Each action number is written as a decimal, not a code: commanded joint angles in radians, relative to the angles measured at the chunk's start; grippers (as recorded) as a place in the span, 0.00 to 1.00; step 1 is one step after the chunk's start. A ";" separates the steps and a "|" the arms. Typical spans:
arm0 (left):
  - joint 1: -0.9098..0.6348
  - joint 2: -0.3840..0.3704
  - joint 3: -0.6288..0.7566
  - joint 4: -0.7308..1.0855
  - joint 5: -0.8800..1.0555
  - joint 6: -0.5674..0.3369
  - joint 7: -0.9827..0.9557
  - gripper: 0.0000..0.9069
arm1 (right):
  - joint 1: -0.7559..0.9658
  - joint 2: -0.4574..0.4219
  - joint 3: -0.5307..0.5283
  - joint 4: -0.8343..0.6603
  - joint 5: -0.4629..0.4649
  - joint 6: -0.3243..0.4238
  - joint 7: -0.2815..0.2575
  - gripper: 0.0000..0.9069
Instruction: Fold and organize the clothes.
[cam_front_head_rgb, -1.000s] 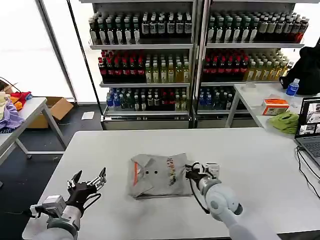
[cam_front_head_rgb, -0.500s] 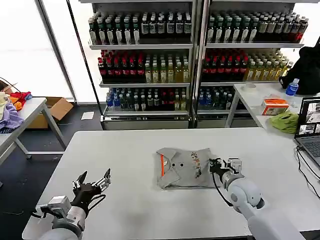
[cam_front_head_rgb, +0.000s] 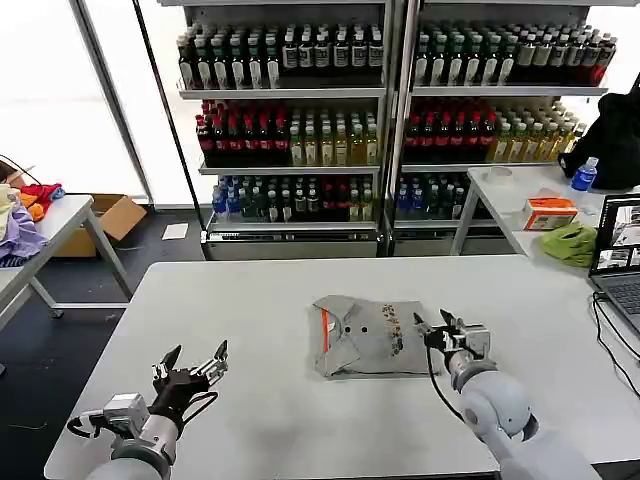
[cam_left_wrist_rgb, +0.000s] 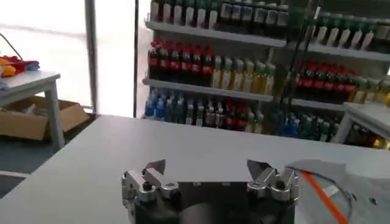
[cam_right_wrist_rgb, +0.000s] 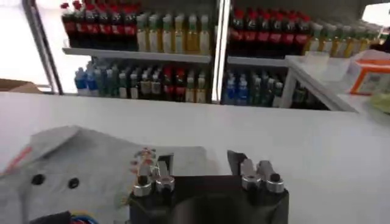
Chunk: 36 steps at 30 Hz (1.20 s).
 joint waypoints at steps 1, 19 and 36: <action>0.004 -0.001 -0.006 0.007 0.009 -0.034 -0.002 1.00 | -0.077 0.031 -0.006 0.150 -0.313 -0.021 -0.032 1.00; -0.080 -0.036 -0.013 0.110 0.135 -0.229 0.051 1.00 | -0.269 -0.003 0.537 0.061 -0.445 0.155 -0.089 1.00; -0.099 0.015 -0.022 0.155 0.090 -0.204 0.113 1.00 | -0.285 -0.002 0.482 0.114 -0.375 0.146 -0.029 1.00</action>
